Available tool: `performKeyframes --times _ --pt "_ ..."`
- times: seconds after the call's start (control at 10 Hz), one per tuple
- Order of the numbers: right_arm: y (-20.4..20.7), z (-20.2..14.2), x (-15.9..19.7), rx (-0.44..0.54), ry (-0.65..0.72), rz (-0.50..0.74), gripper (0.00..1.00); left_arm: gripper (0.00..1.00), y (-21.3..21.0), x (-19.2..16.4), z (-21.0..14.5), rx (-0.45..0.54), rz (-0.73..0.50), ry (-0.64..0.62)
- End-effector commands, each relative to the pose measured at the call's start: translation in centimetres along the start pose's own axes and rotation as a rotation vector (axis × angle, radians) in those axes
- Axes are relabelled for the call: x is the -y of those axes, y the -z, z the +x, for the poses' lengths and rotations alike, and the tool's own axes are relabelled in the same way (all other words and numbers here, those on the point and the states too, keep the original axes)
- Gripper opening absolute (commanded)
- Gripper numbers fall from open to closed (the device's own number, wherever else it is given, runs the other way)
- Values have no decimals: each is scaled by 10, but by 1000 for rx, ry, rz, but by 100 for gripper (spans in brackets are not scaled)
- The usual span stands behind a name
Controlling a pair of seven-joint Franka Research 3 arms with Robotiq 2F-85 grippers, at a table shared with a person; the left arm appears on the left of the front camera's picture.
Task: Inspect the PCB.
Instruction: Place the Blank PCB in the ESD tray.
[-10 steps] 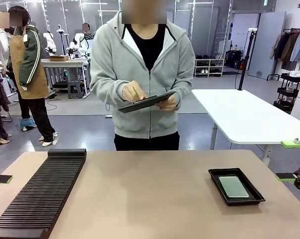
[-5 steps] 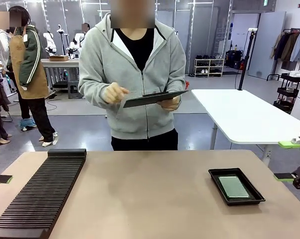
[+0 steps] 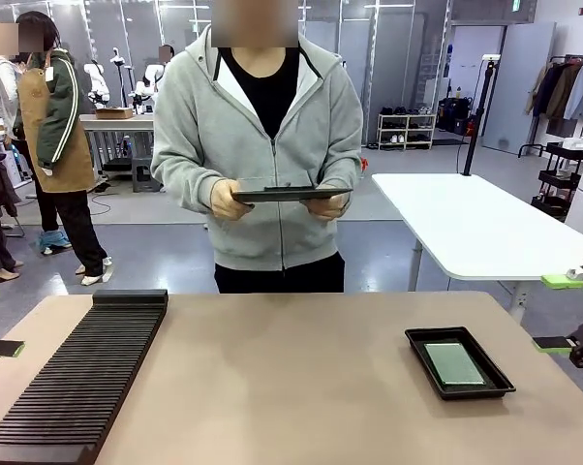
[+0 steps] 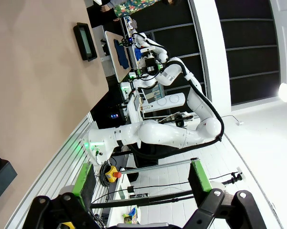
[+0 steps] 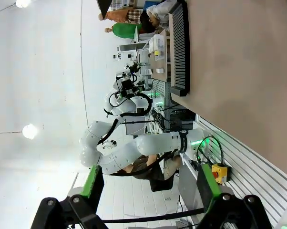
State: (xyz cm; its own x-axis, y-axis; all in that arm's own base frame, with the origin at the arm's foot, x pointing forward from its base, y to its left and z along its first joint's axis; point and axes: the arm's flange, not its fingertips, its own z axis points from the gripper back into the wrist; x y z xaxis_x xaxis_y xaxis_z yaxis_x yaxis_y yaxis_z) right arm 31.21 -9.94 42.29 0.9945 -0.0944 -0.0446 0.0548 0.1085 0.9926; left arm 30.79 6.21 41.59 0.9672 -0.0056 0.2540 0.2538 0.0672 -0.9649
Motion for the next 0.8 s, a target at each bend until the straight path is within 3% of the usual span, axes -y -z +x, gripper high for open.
performKeyframes --times 0.0,0.7 --pt "-2 -2 -3 -6 -10 -8 100 100 1 2 3 -1 -2 9" --pt "-2 -2 -3 -6 -10 -8 100 100 1 2 3 -1 -2 9"
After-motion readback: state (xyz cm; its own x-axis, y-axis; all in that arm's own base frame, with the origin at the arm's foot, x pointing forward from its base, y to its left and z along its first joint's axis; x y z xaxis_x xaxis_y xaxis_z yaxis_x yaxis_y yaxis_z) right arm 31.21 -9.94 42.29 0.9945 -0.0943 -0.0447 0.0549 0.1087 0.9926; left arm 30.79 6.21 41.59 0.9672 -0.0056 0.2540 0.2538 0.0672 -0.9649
